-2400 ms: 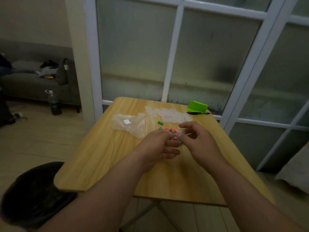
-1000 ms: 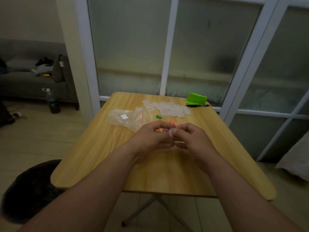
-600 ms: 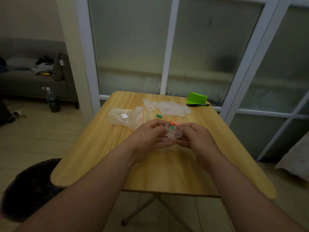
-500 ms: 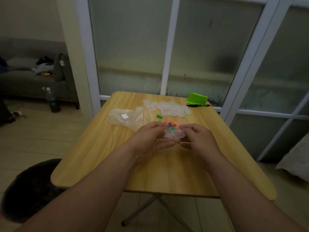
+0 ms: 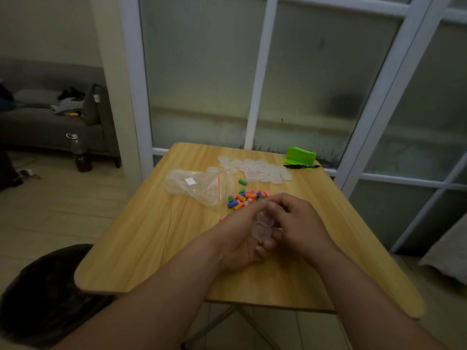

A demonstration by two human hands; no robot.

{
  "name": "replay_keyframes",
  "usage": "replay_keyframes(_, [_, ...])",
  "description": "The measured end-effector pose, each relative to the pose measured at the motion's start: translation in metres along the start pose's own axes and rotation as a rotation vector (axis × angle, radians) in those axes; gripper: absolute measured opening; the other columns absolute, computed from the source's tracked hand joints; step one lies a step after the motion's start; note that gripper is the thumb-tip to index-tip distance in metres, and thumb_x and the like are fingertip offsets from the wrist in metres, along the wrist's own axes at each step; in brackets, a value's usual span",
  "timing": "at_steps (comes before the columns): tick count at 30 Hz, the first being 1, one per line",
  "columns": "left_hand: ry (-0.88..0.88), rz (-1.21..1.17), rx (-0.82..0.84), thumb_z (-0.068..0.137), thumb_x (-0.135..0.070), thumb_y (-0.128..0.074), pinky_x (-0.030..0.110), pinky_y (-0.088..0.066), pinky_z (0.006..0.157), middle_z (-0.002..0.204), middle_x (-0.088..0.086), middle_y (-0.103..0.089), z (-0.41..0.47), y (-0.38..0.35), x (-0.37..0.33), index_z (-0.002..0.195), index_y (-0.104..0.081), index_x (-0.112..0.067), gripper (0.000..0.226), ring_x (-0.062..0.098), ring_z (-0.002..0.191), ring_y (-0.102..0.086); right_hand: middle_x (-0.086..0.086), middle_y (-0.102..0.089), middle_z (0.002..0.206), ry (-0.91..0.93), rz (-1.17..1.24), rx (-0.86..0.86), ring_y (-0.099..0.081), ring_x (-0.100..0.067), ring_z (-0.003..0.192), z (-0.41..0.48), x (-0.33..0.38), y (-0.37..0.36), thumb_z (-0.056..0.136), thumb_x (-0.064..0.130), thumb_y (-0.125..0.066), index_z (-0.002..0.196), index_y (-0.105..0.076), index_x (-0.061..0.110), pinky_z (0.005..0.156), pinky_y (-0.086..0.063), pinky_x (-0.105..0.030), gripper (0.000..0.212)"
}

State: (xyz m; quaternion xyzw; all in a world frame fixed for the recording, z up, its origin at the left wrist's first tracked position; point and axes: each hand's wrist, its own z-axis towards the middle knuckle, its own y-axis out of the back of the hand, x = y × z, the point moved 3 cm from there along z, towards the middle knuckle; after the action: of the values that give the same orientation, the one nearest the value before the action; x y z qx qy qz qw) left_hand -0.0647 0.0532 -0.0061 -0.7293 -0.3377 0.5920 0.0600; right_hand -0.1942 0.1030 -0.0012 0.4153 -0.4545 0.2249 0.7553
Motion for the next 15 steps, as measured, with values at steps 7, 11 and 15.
replay_keyframes(7, [-0.126,-0.160,-0.287,0.109,-0.050,-0.036,0.020,-0.025,0.043,0.072,0.003,-0.057,0.000,0.018,-0.016,0.103,-0.065,-0.011,0.048,0.011,0.053,-0.043,0.003,-0.078,0.097,-0.134,0.114,-0.170,-0.071,-0.016,0.093,0.007,-0.009,0.027,0.108,0.023,-0.057,0.107,-0.077,0.023,0.075,-0.054,-0.032,0.020])
replay_keyframes(11, [-0.256,-0.304,-0.382,0.110,-0.049,-0.037,0.025,-0.035,0.055,0.081,0.006,-0.055,-0.009,0.039,-0.033,0.124,-0.062,-0.008,0.050,0.014,0.060,-0.048,0.003,-0.076,0.102,-0.202,-0.024,-0.200,-0.070,-0.016,0.096,0.010,-0.028,0.034,0.106,0.020,-0.061,0.104,-0.075,0.028,0.080,-0.056,-0.035,0.016])
replay_keyframes(15, [-0.293,-0.331,-0.409,0.109,-0.050,-0.040,0.028,-0.040,0.062,0.096,0.010,-0.055,-0.017,0.053,-0.039,0.135,-0.062,-0.011,0.052,0.016,0.068,-0.050,0.010,-0.072,0.100,-0.089,-0.209,-0.113,-0.065,-0.007,0.093,0.008,-0.025,0.013,0.100,0.018,-0.070,0.101,-0.075,0.029,0.076,-0.049,-0.026,0.012])
